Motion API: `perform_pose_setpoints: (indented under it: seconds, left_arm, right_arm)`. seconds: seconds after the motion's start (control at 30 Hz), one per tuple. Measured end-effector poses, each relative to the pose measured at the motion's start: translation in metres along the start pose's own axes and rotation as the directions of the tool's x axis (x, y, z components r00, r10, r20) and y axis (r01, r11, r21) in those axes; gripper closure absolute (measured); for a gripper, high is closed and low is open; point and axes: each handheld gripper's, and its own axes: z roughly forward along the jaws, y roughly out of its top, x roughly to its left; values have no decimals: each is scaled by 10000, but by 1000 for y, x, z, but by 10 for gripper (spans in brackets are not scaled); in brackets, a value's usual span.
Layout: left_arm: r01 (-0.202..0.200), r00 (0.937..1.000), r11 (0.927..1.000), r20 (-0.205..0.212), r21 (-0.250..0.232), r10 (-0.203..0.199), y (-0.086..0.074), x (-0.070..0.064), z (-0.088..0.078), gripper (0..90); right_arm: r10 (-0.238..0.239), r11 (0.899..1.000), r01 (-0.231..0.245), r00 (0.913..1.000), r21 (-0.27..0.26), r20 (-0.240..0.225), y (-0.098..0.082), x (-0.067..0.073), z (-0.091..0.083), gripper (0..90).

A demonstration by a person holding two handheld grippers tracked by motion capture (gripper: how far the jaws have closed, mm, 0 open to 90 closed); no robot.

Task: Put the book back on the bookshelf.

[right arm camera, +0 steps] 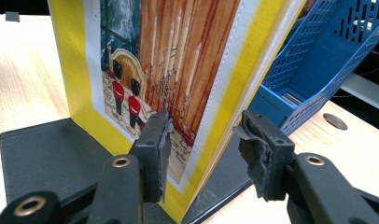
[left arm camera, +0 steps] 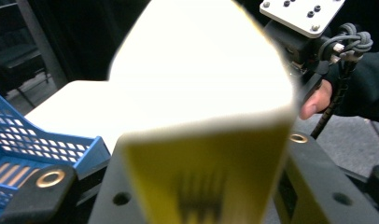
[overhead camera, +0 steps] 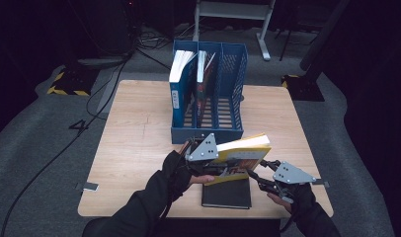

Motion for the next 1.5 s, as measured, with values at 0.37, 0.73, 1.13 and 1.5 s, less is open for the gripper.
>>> perform_pose_setpoints:
  seconds: [0.37,0.73,1.13,1.5]
  left_arm:
    - [134,9996,9999,-264,106,-132,15,-1,1,632]
    - [362,9991,9986,-223,386,-354,18,2,1,743]
    - [686,9957,9967,-652,442,-657,23,7,6,747]
    - [803,9900,9967,-1171,91,-787,43,20,5,750]
  right_arm:
    - [5,10000,-4,10000,88,-95,-1,1,1,517]
    - [-85,9989,92,9998,450,-164,-7,-2,1,499]
    - [936,9772,-1034,9937,1854,609,-47,-36,-15,395]
    - [2182,9322,-2405,9697,2704,1101,-75,-60,-10,367]
